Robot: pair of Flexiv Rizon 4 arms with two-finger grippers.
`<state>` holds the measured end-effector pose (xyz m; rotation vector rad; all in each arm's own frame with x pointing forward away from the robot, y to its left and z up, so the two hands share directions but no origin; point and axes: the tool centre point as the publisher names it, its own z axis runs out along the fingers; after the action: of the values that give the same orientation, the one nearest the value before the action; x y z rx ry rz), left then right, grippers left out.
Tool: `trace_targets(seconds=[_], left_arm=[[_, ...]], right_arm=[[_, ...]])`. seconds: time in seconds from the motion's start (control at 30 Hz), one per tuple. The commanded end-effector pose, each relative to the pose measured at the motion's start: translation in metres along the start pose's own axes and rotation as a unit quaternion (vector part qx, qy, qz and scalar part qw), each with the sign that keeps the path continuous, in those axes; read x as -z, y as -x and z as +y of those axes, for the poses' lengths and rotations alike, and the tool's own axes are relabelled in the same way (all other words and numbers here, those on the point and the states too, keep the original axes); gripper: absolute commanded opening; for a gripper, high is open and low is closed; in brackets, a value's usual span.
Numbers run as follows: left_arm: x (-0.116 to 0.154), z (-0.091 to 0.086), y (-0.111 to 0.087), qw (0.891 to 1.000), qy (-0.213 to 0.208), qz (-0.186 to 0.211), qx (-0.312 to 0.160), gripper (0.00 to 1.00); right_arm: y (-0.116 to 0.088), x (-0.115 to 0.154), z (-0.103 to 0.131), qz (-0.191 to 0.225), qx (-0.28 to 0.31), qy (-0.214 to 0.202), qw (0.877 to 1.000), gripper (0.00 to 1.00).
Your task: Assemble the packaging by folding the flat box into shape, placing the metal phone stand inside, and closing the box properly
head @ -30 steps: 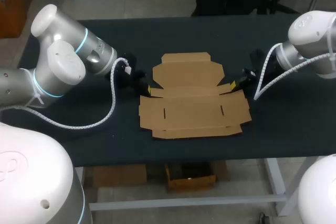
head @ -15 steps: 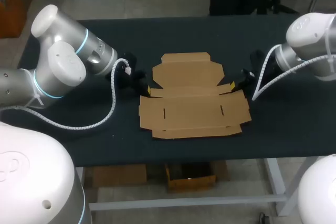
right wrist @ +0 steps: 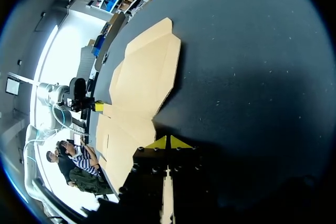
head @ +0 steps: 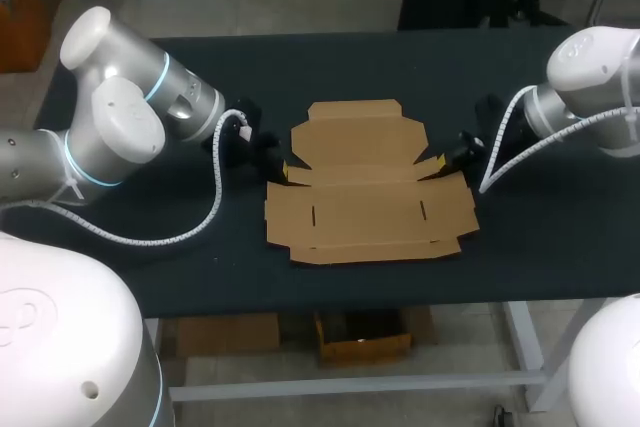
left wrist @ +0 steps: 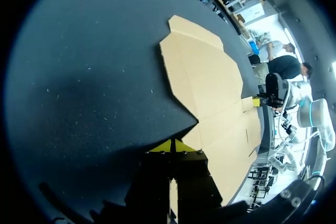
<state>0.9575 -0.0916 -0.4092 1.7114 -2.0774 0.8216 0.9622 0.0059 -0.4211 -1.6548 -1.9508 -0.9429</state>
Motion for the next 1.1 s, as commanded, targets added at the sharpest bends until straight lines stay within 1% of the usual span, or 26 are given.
trace_targets(seconds=[0.03,0.47,0.77,1.1], left_arm=[[0.0012,0.0007,-0.0016,1.000,0.000,-0.001,0.000,0.00],[0.0028,-0.0002,-0.0037,1.000,-0.001,-0.003,0.001,0.00],[0.0018,-0.0010,-0.0060,1.000,-0.004,-0.015,0.003,0.00],[-0.0001,-0.0010,-0.0115,0.999,-0.009,-0.037,0.001,0.00]], right_arm=[[-0.0002,0.0005,-0.0012,0.004,0.002,0.002,1.000,0.00],[-0.0007,-0.0013,-0.0022,0.002,-0.001,0.001,1.000,0.00],[-0.0018,-0.0029,-0.0017,0.001,-0.001,0.000,1.000,0.00],[-0.0057,-0.0036,-0.0020,-0.014,-0.009,0.005,1.000,0.00]])
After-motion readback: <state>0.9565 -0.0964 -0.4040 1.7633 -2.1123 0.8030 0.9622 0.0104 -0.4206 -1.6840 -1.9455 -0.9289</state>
